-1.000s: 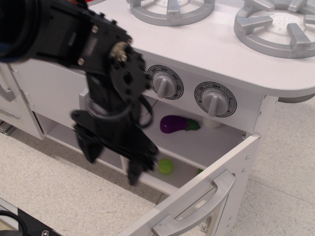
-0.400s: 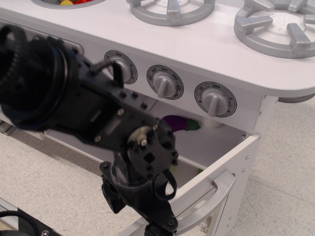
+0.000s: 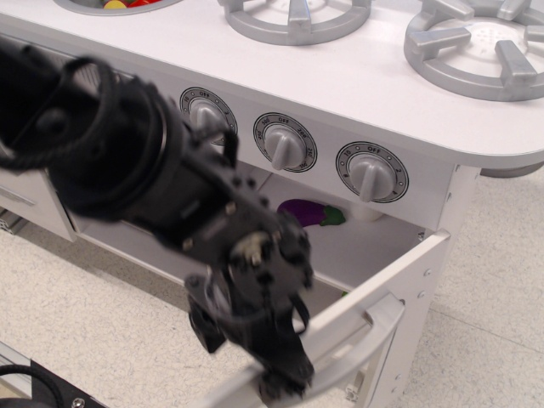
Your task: Close oven
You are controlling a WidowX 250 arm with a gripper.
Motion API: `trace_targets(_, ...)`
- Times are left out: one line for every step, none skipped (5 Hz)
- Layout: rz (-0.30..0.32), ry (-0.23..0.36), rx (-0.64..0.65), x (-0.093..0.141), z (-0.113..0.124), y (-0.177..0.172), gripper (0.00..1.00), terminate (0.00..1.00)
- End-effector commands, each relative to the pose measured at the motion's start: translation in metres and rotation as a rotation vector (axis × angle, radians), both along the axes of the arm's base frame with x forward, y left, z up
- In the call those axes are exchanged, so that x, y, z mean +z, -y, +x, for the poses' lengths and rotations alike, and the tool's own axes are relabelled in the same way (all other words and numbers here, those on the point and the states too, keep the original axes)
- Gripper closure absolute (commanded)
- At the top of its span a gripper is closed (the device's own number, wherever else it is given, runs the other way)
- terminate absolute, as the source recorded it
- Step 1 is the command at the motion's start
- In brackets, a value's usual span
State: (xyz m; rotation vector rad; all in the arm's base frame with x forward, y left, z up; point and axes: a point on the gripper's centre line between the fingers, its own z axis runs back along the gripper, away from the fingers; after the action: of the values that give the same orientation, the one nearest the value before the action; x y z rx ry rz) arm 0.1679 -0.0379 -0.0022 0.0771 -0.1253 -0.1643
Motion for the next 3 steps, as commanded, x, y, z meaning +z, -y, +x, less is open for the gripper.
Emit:
trace_targets(-0.005, 0.048, 0.092, 0.031, 0.024, -0.029, 0.0, 0.0)
trace_targets(-0.016, 0.069, 0.119, 0.056, 0.025, -0.038, 0.0, 0.0)
trace_targets(-0.027, 0.06, 0.126, 0.071, 0.015, -0.041, 0.0, 0.0)
